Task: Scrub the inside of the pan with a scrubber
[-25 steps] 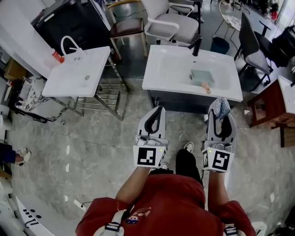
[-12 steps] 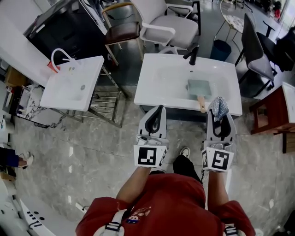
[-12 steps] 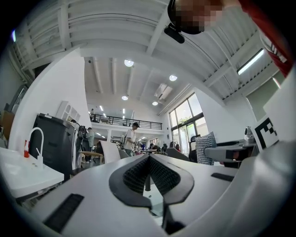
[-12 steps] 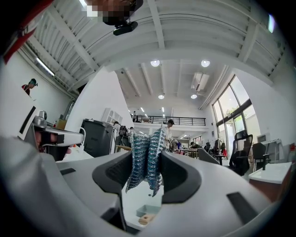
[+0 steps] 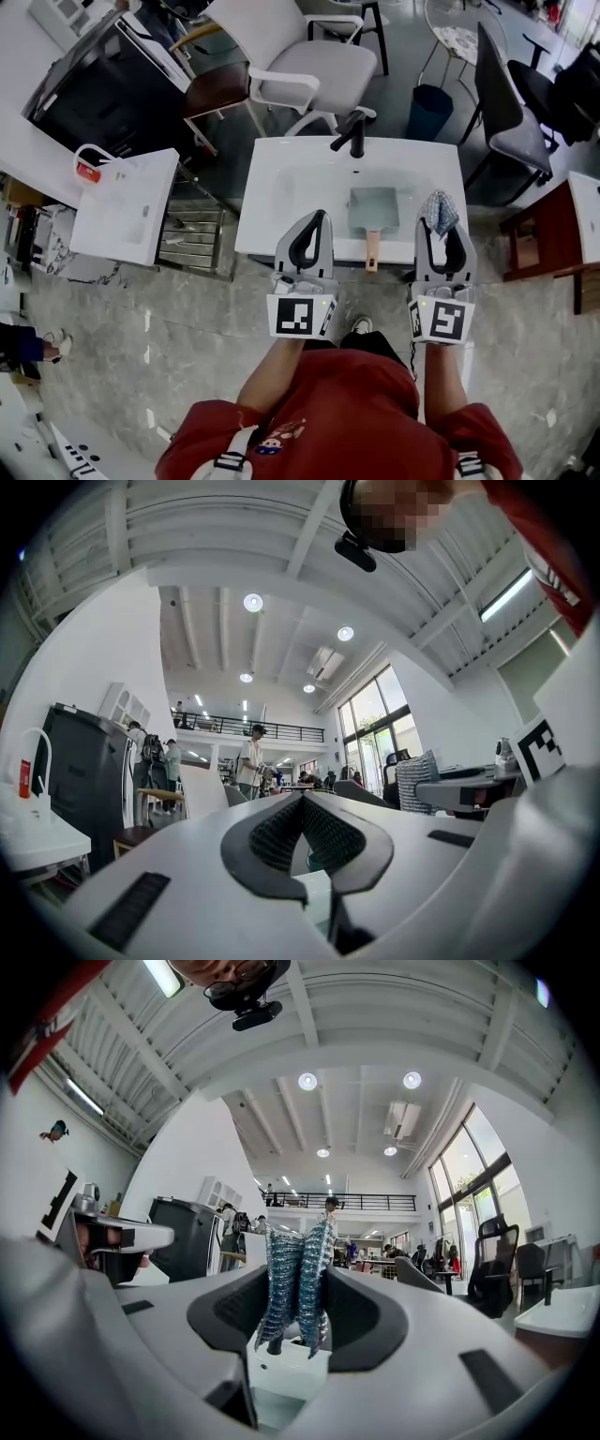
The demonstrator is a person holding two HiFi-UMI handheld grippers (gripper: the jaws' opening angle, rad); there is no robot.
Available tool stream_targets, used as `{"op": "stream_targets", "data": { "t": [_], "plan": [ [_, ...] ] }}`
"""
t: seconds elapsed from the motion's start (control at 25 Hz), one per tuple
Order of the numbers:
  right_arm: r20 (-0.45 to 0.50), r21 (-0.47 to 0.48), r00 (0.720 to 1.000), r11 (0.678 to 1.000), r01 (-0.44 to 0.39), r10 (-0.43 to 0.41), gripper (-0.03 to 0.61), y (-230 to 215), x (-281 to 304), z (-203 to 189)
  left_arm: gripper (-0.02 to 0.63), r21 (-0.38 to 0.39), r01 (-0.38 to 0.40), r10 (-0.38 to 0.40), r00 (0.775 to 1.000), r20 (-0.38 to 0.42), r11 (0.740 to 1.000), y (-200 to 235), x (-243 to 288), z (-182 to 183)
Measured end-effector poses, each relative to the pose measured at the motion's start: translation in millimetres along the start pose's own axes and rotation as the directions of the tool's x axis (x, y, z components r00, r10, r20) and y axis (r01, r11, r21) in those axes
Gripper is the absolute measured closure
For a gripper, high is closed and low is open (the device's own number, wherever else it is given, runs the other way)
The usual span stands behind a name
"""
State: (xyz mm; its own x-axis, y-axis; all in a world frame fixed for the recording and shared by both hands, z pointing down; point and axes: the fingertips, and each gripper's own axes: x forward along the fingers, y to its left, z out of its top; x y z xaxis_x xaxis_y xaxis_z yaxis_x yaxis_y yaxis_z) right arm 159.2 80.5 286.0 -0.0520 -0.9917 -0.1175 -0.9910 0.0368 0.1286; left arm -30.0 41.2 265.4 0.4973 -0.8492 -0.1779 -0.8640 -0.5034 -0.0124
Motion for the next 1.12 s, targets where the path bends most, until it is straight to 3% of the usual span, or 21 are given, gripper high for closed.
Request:
{"op": "stream_targets", "data": {
  "t": [0.16, 0.36, 0.84, 1.12],
  "plan": [
    [-0.002, 0.002, 1.000, 1.000, -0.010, 0.010, 0.390, -18.5, 25.2, -7.1, 0.600, 0.016, 0.005, -0.004, 0.997, -0.072, 1.000, -1.8, 26.7, -18.0],
    [-0.013, 0.006, 1.000, 1.000, -0.012, 0.013, 0.390, -20.2, 56.5, -14.9, 0.600, 0.026, 0.012, -0.010, 0.995, -0.098, 1.000, 13.8, 53.0, -28.2],
    [-0.023, -0.017, 1.000, 1.000, 0.008, -0.008, 0.393, 9.8, 132.7, -16.4, 0.600, 0.019, 0.058, -0.056, 0.993, -0.104, 0.998, 76.9, 104.3, -42.3],
    [-0.013, -0.040, 1.000, 0.999, 0.010, -0.011, 0.397, 10.4, 148.3, -17.9, 0.600, -0.002, 0.058, -0.058, 0.991, -0.123, 0.998, 86.1, 116.1, -52.5]
  ]
}}
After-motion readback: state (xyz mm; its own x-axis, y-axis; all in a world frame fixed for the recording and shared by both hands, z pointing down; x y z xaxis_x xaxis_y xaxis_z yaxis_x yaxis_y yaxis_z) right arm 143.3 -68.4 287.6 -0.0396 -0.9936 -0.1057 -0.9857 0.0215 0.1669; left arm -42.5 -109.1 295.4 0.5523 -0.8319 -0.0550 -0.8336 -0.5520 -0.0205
